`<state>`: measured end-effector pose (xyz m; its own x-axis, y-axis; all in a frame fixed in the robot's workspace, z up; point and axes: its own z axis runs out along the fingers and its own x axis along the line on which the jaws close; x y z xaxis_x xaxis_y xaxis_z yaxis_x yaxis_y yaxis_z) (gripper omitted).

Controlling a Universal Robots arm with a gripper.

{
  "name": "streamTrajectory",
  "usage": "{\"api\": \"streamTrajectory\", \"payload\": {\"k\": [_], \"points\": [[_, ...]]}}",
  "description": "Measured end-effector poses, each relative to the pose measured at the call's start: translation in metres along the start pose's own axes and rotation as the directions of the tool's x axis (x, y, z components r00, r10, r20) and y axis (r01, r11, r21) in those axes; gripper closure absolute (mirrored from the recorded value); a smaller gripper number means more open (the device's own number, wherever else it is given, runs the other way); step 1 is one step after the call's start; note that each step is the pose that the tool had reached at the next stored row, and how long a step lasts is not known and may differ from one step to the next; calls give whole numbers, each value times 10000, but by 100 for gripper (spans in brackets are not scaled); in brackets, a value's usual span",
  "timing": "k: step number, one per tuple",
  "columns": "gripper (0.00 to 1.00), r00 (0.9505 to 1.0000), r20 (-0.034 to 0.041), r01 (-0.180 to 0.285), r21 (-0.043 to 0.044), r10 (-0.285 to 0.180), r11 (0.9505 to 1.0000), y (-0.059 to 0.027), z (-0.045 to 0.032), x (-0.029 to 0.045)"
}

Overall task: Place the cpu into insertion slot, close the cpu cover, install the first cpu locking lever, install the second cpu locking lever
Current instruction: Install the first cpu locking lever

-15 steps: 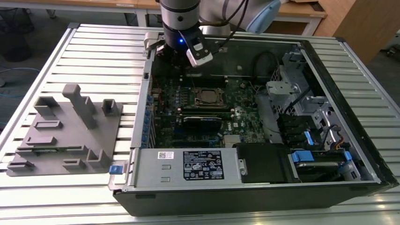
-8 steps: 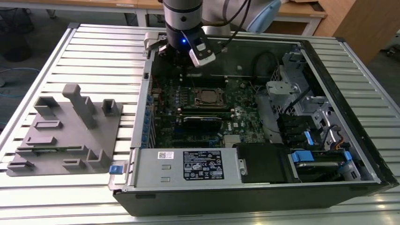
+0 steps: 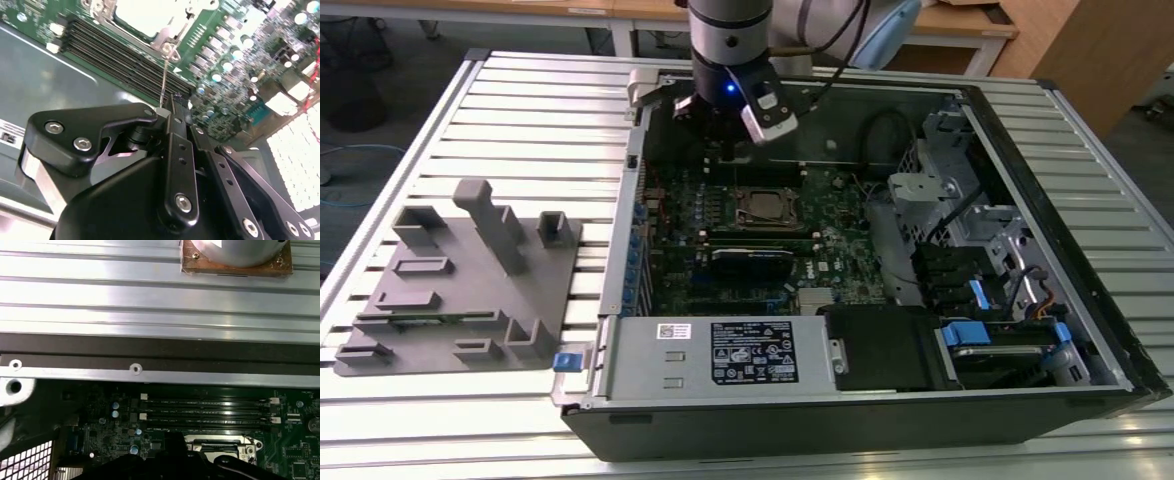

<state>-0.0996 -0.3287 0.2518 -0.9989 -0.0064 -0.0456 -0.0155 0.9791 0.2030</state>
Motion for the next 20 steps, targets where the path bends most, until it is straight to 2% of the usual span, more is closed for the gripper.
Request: {"api": "streamTrajectory", "payload": {"k": [8, 16, 18, 20], "points": [[89, 10000, -14, -2, -1, 2, 10000, -1, 2, -48], [89, 9999, -166, -34, -1, 34, 10000, -17, 10, -225], [89, 9998, -194, -47, 0, 47, 10000, -20, 11, -254], [89, 9997, -226, -78, 35, 78, 10000, -21, 12, -272]]}}
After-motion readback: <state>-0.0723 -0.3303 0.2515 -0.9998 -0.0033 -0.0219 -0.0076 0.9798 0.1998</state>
